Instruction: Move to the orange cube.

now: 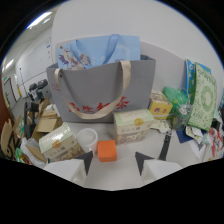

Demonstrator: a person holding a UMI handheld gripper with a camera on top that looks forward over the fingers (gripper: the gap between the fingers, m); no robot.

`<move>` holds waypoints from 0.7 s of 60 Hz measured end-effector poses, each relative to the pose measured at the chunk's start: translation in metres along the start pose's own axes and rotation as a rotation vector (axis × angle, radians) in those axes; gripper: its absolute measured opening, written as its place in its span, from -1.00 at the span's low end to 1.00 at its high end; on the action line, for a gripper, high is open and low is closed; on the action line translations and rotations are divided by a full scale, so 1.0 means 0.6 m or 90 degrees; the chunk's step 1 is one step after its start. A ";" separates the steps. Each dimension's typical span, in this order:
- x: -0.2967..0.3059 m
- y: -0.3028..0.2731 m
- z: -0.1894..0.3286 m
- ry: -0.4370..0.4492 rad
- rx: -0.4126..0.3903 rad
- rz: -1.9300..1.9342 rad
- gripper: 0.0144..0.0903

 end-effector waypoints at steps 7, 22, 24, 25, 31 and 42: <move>-0.005 0.009 0.022 -0.007 -0.017 -0.004 0.82; -0.008 0.017 0.053 -0.007 -0.035 -0.007 0.82; -0.008 0.018 0.055 -0.007 -0.037 -0.007 0.83; -0.009 0.018 0.057 -0.008 -0.038 -0.007 0.83; -0.010 0.017 0.064 -0.008 -0.038 -0.006 0.83; -0.013 0.019 0.074 -0.006 -0.041 -0.006 0.83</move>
